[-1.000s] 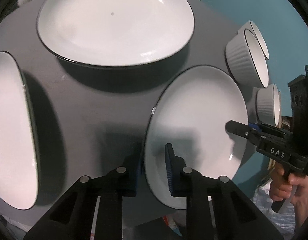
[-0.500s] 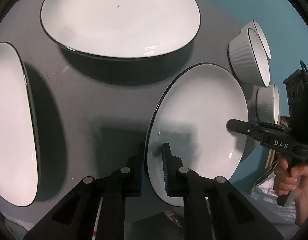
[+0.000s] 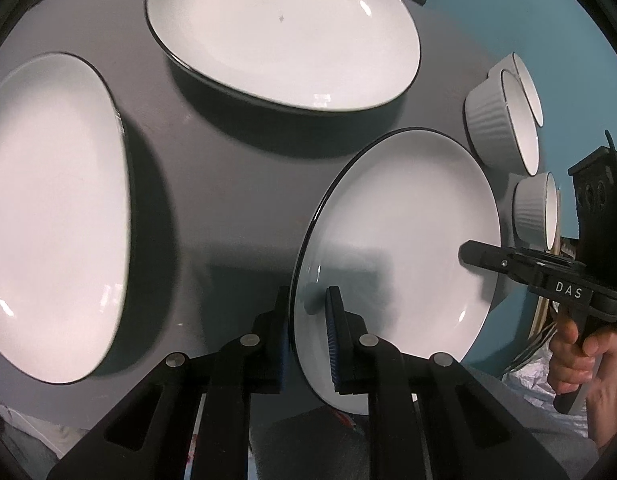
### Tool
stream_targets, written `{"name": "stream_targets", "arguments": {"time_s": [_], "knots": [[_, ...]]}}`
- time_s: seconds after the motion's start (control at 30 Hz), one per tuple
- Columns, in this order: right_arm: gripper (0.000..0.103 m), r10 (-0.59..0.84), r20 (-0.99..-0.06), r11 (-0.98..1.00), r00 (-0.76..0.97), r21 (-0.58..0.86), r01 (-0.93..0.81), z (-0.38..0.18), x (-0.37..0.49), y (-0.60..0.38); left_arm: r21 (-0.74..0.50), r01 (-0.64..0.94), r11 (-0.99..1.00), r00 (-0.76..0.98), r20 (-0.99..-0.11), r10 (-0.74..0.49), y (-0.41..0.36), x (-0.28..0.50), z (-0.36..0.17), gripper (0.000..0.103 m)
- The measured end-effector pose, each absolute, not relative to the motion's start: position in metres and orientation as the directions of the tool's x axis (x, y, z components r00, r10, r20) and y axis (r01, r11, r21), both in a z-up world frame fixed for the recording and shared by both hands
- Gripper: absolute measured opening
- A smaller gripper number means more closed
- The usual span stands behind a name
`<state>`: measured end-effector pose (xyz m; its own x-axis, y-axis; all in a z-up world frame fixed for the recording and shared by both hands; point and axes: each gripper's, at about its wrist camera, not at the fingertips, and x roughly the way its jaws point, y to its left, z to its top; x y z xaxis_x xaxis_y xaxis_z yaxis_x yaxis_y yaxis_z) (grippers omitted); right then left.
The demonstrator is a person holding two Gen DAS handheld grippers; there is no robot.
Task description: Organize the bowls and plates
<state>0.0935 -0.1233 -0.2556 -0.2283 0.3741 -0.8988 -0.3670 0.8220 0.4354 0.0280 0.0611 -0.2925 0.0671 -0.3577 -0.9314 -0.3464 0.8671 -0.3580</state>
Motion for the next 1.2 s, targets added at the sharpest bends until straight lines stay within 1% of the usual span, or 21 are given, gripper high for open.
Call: {"name": "stream_targets", "arguments": {"time_s": [0.3, 0.83, 1.2], "knots": [[0.014, 0.396, -0.893, 0.802, -0.216, 0.451, -0.392, -0.234, 0.102, -0.145, -0.365, -0.348, 0.864, 0.116, -0.931, -0.347, 0.078, 0.026, -0.272, 0.015], [0.013, 0.414, -0.890, 0.758, -0.192, 0.453, -0.469, -0.204, 0.140, -0.102, -0.343, -0.389, 0.855, 0.211, -0.937, -0.280, 0.139, 0.069, -0.236, 0.016], [0.013, 0.396, -0.897, 0.739, -0.198, 0.439, -0.512, -0.200, 0.168, -0.053, -0.308, -0.449, 0.839, 0.208, -0.949, -0.237, 0.176, 0.100, -0.249, 0.018]]}}
